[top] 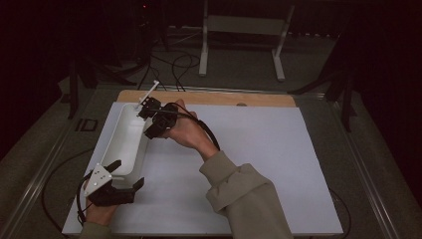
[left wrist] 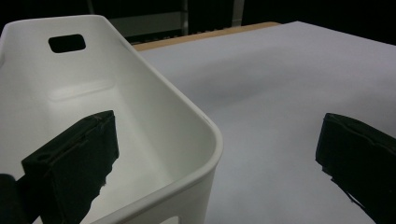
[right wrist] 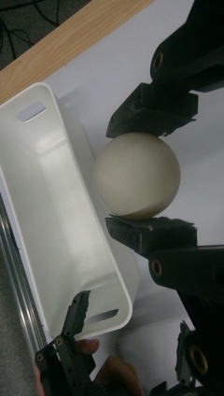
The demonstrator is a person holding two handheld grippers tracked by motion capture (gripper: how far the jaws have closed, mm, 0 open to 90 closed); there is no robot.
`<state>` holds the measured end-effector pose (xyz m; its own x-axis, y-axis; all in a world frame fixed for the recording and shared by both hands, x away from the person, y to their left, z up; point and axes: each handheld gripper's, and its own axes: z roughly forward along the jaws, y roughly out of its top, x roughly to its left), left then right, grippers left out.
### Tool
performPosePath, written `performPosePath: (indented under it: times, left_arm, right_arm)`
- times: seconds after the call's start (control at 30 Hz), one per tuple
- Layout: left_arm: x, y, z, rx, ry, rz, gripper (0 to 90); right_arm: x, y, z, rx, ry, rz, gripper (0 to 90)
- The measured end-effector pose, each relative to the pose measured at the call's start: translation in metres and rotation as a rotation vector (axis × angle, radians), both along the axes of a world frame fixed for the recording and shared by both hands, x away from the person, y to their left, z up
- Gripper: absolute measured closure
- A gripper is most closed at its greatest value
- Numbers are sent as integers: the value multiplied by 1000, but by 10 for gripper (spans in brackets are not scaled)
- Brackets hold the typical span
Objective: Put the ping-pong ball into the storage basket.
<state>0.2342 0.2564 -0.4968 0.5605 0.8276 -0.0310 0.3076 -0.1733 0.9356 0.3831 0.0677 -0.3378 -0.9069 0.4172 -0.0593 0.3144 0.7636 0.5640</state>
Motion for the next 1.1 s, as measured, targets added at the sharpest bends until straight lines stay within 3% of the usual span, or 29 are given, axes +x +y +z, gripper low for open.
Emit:
performPosePath:
  times: [1.1]
  left_arm:
    - [-1,0,1,-2,-2,1,0]
  right_arm:
    - [-7,20,-11,29,5,15,501]
